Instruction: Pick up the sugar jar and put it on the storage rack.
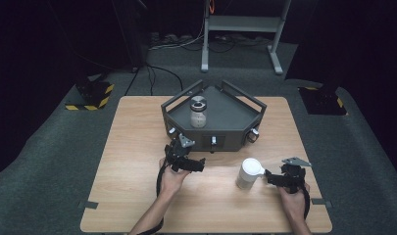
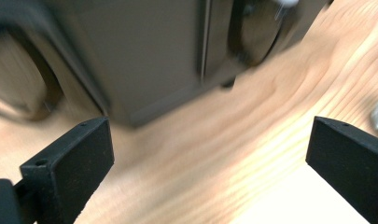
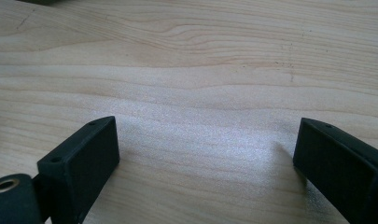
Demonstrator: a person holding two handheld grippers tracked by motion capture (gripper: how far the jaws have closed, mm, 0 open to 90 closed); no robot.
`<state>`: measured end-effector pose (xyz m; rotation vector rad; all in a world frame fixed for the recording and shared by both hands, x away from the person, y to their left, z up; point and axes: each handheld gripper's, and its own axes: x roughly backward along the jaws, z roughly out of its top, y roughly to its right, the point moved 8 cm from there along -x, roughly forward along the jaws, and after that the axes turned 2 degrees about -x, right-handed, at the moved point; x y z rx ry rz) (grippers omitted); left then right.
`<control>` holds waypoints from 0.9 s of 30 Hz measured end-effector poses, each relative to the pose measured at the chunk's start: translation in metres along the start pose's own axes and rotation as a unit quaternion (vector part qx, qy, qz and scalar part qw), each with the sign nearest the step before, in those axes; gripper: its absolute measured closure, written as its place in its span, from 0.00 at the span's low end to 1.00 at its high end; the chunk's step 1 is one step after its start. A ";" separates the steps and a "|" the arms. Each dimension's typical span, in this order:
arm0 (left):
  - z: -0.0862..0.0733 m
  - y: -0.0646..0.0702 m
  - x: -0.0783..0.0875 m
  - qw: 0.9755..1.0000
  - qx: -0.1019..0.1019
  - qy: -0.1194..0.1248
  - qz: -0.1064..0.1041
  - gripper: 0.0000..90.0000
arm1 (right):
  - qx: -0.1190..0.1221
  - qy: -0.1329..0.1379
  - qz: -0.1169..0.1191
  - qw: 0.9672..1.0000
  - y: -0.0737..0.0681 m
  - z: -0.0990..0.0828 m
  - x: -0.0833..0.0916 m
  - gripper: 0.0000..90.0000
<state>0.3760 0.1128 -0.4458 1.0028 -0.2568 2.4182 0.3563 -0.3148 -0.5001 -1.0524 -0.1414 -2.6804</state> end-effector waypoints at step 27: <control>-0.042 0.003 -0.034 0.999 0.019 -0.017 0.047 0.00 | 0.009 -0.007 0.010 1.000 0.000 0.001 -0.001 0.02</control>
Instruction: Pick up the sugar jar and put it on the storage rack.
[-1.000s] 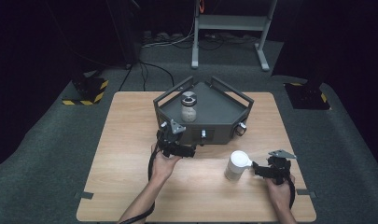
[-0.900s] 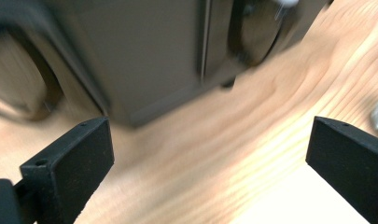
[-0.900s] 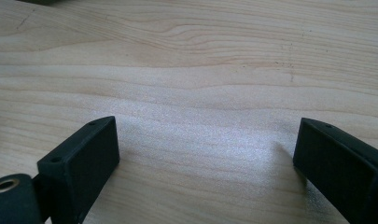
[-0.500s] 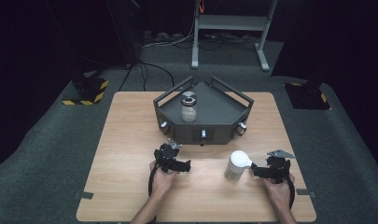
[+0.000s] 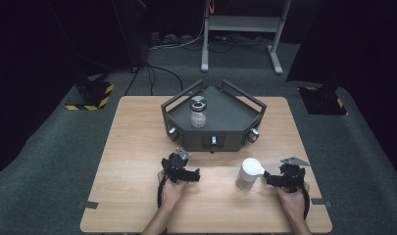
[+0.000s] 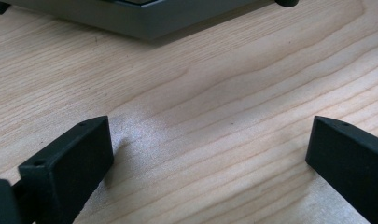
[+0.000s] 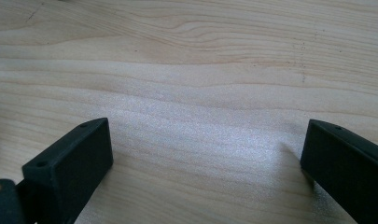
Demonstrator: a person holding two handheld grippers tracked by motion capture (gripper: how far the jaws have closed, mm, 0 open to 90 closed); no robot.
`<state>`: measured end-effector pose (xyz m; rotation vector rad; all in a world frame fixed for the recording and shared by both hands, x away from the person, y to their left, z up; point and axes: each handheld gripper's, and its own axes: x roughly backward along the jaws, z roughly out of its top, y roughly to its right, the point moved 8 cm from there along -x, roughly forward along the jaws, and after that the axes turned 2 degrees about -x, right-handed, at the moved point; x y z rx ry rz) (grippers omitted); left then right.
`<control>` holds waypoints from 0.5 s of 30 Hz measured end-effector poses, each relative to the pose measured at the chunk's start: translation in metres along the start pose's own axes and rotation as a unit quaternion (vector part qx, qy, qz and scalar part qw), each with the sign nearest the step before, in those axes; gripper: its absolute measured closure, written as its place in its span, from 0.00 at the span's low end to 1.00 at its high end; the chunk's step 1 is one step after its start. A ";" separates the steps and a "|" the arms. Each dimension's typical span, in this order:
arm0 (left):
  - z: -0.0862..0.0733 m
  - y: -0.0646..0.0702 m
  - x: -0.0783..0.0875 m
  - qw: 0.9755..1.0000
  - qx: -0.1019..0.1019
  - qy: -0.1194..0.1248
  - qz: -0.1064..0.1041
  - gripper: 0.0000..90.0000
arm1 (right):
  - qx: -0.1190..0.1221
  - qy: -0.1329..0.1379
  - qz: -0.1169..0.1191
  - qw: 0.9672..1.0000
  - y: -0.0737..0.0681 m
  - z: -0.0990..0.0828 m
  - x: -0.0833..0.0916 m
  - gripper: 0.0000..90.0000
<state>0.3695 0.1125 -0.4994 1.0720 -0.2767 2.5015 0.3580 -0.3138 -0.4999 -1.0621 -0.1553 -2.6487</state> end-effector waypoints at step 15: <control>-0.007 0.000 0.000 1.000 0.000 0.021 0.001 0.00 | 0.000 -0.001 0.000 1.000 0.000 0.000 0.000 0.02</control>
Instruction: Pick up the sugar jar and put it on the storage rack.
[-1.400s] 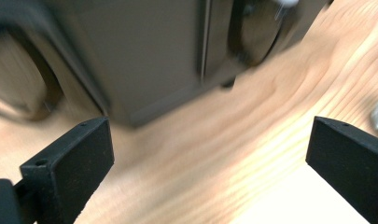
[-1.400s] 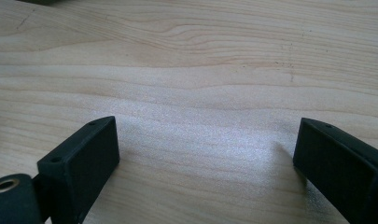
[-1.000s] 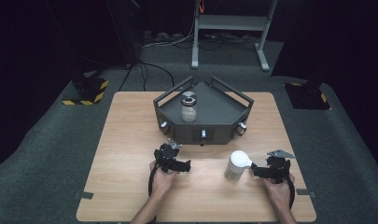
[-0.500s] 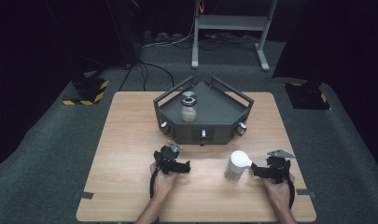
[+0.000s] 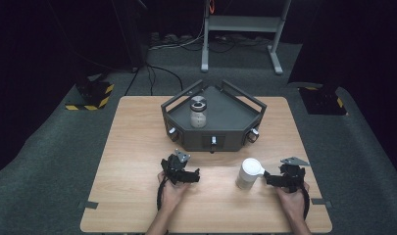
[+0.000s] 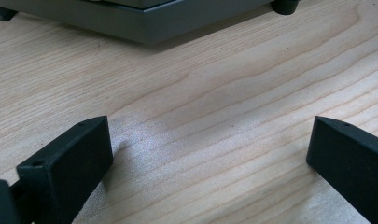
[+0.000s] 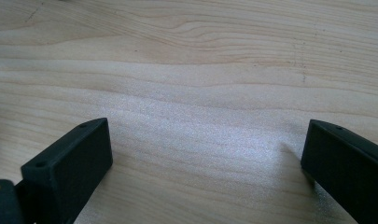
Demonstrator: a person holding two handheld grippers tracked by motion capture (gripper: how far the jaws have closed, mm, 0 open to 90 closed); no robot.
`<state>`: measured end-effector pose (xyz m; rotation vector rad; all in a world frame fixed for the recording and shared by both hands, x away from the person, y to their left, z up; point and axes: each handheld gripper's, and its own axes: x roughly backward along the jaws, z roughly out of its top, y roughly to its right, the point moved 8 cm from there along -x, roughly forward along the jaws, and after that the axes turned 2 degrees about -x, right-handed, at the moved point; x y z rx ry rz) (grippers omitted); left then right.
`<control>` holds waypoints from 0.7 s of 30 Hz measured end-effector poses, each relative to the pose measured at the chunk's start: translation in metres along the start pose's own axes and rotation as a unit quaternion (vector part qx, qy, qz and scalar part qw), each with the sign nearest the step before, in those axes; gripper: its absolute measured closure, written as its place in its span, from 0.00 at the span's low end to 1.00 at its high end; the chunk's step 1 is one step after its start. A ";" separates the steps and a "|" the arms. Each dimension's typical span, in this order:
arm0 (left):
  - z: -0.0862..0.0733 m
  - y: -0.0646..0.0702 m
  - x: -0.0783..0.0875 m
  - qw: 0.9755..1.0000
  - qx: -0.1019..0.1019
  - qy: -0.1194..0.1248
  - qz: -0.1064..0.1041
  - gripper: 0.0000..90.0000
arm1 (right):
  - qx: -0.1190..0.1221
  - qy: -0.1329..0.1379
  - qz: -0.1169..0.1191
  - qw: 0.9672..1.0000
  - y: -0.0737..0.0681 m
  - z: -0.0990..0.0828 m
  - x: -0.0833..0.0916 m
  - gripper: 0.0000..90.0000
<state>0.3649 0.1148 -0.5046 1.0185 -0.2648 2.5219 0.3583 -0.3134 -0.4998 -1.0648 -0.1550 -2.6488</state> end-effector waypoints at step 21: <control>0.000 0.000 0.000 1.000 -0.006 0.000 -0.007 0.00 | 0.000 0.000 0.000 1.000 0.000 0.000 0.000 0.01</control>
